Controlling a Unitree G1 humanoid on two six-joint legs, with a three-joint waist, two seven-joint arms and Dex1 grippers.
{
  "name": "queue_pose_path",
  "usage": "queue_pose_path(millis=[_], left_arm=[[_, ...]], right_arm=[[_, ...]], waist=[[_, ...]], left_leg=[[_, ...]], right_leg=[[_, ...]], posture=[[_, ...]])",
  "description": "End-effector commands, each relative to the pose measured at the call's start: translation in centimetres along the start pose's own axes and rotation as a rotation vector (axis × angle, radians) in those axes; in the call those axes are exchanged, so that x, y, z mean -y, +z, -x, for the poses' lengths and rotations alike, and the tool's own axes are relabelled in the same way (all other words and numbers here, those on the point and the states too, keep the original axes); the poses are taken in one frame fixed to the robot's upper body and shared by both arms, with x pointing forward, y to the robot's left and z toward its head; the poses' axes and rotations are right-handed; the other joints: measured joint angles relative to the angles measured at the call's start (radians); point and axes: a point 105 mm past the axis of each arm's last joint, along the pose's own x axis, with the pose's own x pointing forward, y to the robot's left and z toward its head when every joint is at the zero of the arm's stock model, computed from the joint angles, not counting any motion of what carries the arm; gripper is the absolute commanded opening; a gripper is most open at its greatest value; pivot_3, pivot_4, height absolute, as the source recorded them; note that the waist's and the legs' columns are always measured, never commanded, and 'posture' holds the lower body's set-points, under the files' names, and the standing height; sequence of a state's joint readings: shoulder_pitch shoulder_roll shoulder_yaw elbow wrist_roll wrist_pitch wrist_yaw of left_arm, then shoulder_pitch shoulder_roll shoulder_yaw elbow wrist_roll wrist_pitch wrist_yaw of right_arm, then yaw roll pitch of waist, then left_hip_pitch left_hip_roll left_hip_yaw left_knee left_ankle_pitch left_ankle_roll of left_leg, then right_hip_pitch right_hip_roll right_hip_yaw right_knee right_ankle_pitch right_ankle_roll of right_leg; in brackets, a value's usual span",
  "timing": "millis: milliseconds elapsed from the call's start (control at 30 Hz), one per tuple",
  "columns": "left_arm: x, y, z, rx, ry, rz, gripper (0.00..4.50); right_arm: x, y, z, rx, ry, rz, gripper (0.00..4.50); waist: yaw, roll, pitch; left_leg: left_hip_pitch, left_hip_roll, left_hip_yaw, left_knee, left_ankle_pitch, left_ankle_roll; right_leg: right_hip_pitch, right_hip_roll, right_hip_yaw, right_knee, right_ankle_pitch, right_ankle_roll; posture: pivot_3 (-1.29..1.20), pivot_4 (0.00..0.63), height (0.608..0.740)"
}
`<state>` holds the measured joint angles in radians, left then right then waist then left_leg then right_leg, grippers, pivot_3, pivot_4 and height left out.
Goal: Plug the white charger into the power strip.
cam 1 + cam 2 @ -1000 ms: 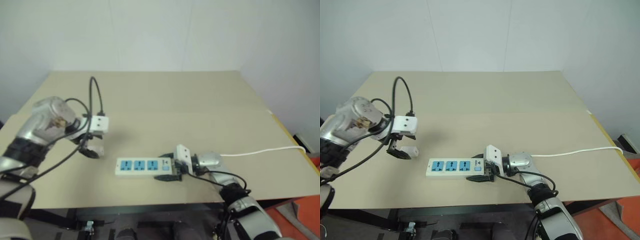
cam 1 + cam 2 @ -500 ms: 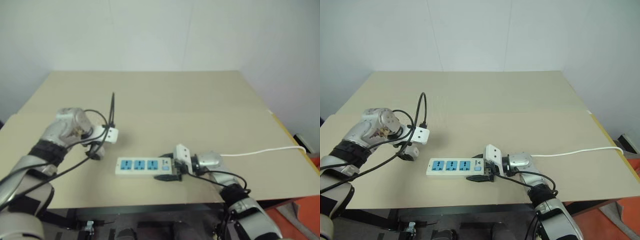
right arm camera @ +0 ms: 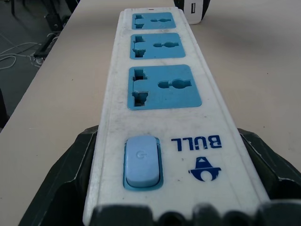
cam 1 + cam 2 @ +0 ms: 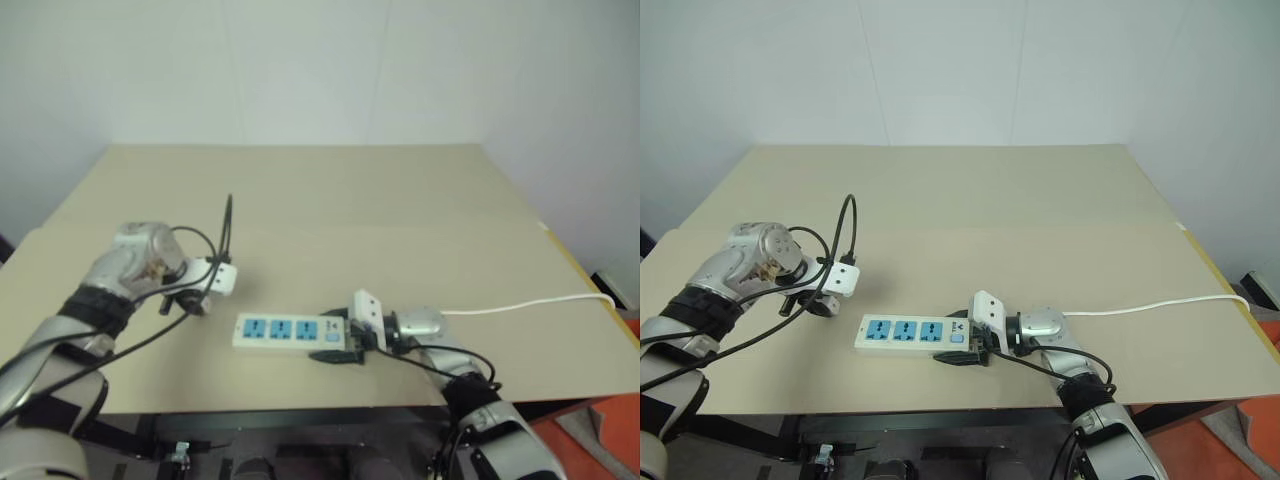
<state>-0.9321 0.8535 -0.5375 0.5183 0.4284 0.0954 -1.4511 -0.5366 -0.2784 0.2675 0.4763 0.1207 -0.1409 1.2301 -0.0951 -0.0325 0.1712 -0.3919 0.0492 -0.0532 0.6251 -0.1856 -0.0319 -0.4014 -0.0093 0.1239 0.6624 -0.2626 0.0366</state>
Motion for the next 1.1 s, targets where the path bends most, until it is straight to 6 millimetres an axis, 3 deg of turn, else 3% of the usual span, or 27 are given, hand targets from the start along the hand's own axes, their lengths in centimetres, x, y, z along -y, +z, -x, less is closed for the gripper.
queue_pose_path(millis=[33,233,333,400,633,800,1100], left_arm=[[-2.5,2.6,3.0,0.14,0.132,-0.014,1.0],[-6.2,9.0,9.0,0.582,0.357,0.053,1.0],[-6.5,11.8,11.9,0.874,0.44,0.047,1.0],[-6.2,12.9,12.7,0.994,0.478,0.042,1.0],[-3.1,14.1,12.5,1.116,0.386,-0.01,1.0],[-2.8,14.2,12.6,1.145,0.393,0.023,1.0],[-0.8,14.1,13.5,1.273,0.352,0.056,1.0]], right_arm=[[-0.5,-0.3,-0.2,-0.005,0.026,-0.017,3.42],[-0.7,-0.7,-0.5,-0.031,0.06,-0.015,3.42],[-0.5,-1.3,-0.6,-0.071,0.069,-0.032,3.42],[-0.2,-1.5,-0.7,-0.09,0.068,-0.042,3.42],[1.2,-1.0,-0.4,-0.103,0.051,-0.066,3.42],[1.8,-0.5,0.5,-0.101,0.044,-0.056,3.42],[1.9,-1.4,1.1,-0.142,0.019,-0.062,3.42]], waist=[[0.001,0.0,0.0],[-0.002,-0.001,0.0],[-0.007,-0.001,0.0],[-0.008,-0.001,0.0],[-0.014,0.0,0.0],[-0.007,0.0,0.0],[0.0,0.0,0.0]], left_leg=[[-0.001,0.0,0.0,0.001,0.0,0.0],[-0.005,0.0,-0.001,0.002,0.0,0.0],[-0.004,0.0,0.0,0.001,0.0,0.0],[-0.003,0.0,0.0,0.001,0.0,0.0],[0.007,0.0,0.0,0.001,0.0,0.0],[0.006,0.0,-0.001,0.001,0.0,0.0],[0.004,0.0,-0.001,0.001,0.0,0.0]], right_leg=[[0.0,0.0,0.0,0.0,0.0,0.0],[-0.002,0.0,-0.001,-0.001,0.0,0.0],[-0.002,0.0,0.0,-0.001,0.0,0.0],[-0.002,0.0,0.0,0.0,0.0,0.0],[0.008,0.0,0.0,0.0,0.0,0.0],[0.008,0.0,0.0,-0.001,0.0,0.0],[0.008,-0.001,-0.001,-0.004,0.0,0.0]], posture=[[0.0,0.15,0.74],[0.0,0.15,0.74],[0.0,0.15,0.74],[0.0,0.15,0.74],[0.0,0.15,0.74],[0.0,0.15,0.74],[0.0,0.15,0.74]])
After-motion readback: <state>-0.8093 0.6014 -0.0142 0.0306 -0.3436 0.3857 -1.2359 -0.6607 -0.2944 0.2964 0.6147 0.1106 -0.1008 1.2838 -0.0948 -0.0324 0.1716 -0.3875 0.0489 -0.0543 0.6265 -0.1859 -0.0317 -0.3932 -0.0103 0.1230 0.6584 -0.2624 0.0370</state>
